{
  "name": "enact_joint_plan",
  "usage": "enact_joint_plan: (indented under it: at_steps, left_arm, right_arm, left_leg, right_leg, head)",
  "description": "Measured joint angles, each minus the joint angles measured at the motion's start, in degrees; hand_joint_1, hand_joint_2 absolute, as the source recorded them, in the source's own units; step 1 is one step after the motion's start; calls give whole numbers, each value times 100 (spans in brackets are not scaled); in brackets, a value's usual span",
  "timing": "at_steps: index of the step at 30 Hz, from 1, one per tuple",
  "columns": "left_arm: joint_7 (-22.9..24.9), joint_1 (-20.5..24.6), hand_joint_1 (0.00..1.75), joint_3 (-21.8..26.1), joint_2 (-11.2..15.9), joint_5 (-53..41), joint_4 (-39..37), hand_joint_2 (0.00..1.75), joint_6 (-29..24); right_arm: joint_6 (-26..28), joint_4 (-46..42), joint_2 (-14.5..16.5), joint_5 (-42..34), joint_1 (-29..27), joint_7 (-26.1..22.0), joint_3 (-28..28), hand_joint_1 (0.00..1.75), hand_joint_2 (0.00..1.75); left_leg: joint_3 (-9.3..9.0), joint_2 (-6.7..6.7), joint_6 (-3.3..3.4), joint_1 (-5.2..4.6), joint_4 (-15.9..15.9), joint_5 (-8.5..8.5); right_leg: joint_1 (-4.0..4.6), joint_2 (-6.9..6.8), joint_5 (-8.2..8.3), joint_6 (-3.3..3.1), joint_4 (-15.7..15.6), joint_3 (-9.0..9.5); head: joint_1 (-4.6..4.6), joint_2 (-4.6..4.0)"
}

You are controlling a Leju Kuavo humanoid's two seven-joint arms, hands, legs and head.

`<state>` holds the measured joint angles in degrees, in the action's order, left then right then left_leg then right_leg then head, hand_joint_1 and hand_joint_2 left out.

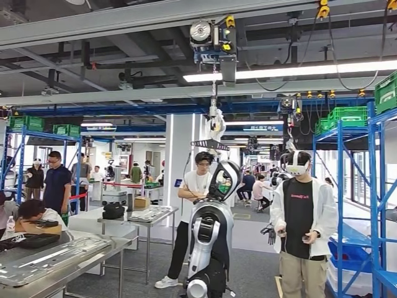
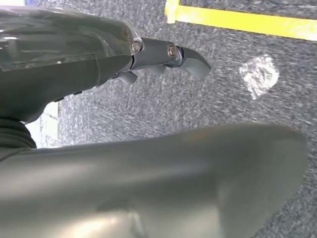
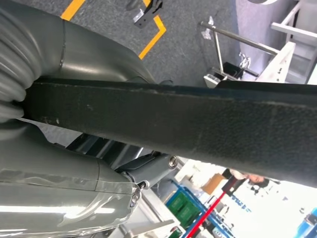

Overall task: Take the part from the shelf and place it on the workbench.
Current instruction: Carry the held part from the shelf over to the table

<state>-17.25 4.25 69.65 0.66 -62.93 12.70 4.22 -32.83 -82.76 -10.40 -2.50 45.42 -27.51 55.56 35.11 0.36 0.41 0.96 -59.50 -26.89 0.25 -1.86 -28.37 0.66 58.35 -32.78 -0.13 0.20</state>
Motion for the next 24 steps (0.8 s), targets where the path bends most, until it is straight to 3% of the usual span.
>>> enact_joint_plan:
  at_steps: [2, 5, 6, 7, 8, 10, 12, 15, 17, 20, 21, 22, 24]
  left_arm:
    - [1, -1, 0, 1, 1, -8, 0, 175, 0]
    - [1, 13, 0, 2, 2, -14, 0, 175, 0]
    - [1, 12, 0, 3, 2, -16, 0, 175, 0]
    - [1, 11, 0, 3, 2, -17, 0, 175, 1]
    - [1, 11, 0, 3, 2, -18, 0, 175, 1]
    - [1, 20, 0, 3, -4, -19, 0, 175, 5]
    - [1, 25, 0, 3, -14, -22, 0, 175, 8]
    - [1, 5, 0, 3, -17, -32, 0, 175, 9]
    - [1, 7, 0, 3, -20, -35, 0, 175, 12]
    - [1, 25, 0, 3, -22, -37, 0, 175, 13]
    - [1, 24, 0, 3, -22, -38, 0, 175, 13]
    - [1, 21, 0, 3, -22, -44, 0, 175, 13]
    - [1, 22, 0, 3, -21, -60, 0, 175, 13]
  right_arm:
    - [-4, -3, -21, -1, 5, -16, 0, 175, 175]
    - [-17, 1, -72, -4, -19, -36, 3, 175, 175]
    - [-22, 3, -88, -7, -36, -42, 4, 175, 175]
    - [-27, 4, -99, -10, -51, -49, 4, 175, 175]
    - [-29, 4, -107, -14, -58, -54, 3, 175, 175]
    - [-30, 1, -116, -25, -49, -63, 0, 175, 175]
    - [-32, -1, -122, -42, -34, -73, -2, 175, 175]
    - [-54, 1, -127, -86, -33, -88, -5, 175, 175]
    - [-70, 0, -125, -126, -31, -100, -9, 175, 175]
    - [-92, 18, -125, -150, -50, -102, -10, 175, 175]
    - [-100, 26, -125, -150, -62, -97, -9, 175, 175]
    - [-107, 32, -125, -146, -68, -92, -9, 175, 175]
    - [-111, 34, -125, -123, -59, -79, -9, 175, 175]
  left_leg:
    - [-3, -22, 60, 10, 17, 19]
    - [-1, -73, 108, -10, 17, 23]
    - [-2, -95, 113, -22, 17, 23]
    - [-4, -121, 117, -34, 16, 23]
    - [-9, -150, 118, -43, 16, 23]
    - [-17, -197, 116, -55, 15, 22]
    - [-1, -225, 98, -50, 14, 31]
    - [21, -226, 35, -38, 31, 44]
    - [101, -184, -7, -43, -160, -118]
    - [529, -143, -69, -20, -1150, -621]
    - [638, -139, -91, -6, -1405, -690]
    - [660, -134, -113, 11, -1467, -658]
    - [396, -104, -154, 53, -949, -324]
  right_leg:
    - [-17, 70, -223, 44, 300, -120]
    - [-23, 131, -729, 66, 1400, -612]
    - [-22, 134, -767, 60, 1620, -720]
    - [-19, 143, -693, 44, 1617, -727]
    - [-13, 162, -517, 16, 1379, -623]
    - [20, 231, -103, -64, 581, -259]
    - [60, 280, 72, -116, 75, -40]
    - [62, 271, 86, -148, -61, -3]
    - [29, 251, 136, -187, -153, 34]
    - [16, 233, 158, -207, -185, 47]
    - [15, 231, 157, -205, -183, 47]
    - [11, 230, 155, -201, -178, 47]
    - [-6, 230, 135, -173, -149, 49]
  head:
    - [0, 0]
    - [0, 0]
    - [0, 0]
    - [0, 0]
    - [0, 0]
    - [0, 0]
    - [1, 0]
    - [1, 0]
    - [0, 0]
    - [0, 0]
    - [0, 0]
    - [0, 0]
    - [0, 0]
